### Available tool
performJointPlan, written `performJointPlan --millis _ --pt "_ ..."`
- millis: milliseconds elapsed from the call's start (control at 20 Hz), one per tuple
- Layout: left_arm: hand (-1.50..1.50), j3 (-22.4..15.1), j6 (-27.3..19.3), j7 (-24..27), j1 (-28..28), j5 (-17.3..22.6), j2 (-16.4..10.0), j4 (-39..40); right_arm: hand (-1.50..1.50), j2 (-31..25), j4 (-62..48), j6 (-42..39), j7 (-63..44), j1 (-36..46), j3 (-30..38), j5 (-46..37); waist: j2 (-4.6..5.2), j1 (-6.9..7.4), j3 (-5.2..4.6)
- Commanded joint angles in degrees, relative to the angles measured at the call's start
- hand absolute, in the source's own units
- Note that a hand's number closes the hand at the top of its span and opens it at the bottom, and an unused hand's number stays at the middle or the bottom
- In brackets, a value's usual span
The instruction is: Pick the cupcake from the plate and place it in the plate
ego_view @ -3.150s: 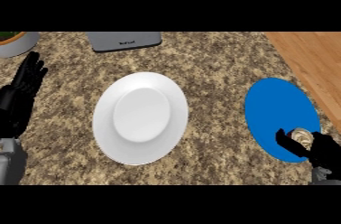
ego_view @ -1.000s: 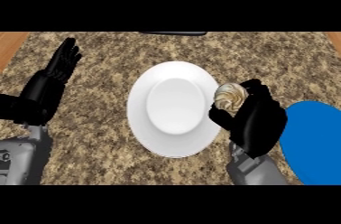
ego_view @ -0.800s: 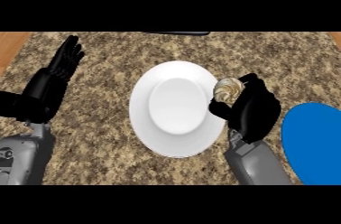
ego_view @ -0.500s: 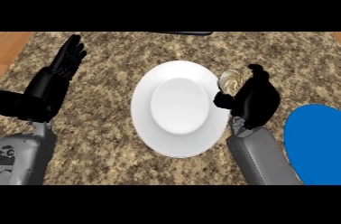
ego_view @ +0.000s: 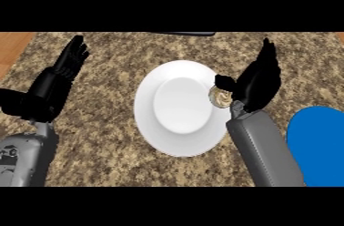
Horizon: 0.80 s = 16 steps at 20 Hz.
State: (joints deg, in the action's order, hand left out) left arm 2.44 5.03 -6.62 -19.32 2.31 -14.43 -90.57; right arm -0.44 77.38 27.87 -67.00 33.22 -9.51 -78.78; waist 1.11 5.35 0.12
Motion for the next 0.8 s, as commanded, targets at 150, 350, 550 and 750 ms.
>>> performJointPlan --millis 150,350,550,750 --pt "0.00 1.2 0.3 0.6 -0.4 0.1 -1.1 0.7 -1.50 0.4 1.2 18.1 -13.1 3.8 0.7 -2.0 -0.56 -0.71 -0.04" --pt "0.00 1.8 0.3 -0.2 0.8 0.4 -1.3 1.0 -1.50 0.4 4.5 23.2 -13.9 -1.1 0.3 -3.7 -1.13 -2.04 -0.05" --pt "0.00 1.2 -0.6 -0.5 1.9 -0.1 -0.3 0.1 -1.50 0.4 8.8 24.0 -15.6 -4.2 -1.0 -7.2 -1.73 -3.50 -0.12" --pt "0.00 2.6 -0.4 -0.4 2.3 0.6 -1.1 0.8 -1.50 0.4 14.7 26.9 -16.1 -11.9 -4.6 -8.7 -1.90 -4.68 -0.10"
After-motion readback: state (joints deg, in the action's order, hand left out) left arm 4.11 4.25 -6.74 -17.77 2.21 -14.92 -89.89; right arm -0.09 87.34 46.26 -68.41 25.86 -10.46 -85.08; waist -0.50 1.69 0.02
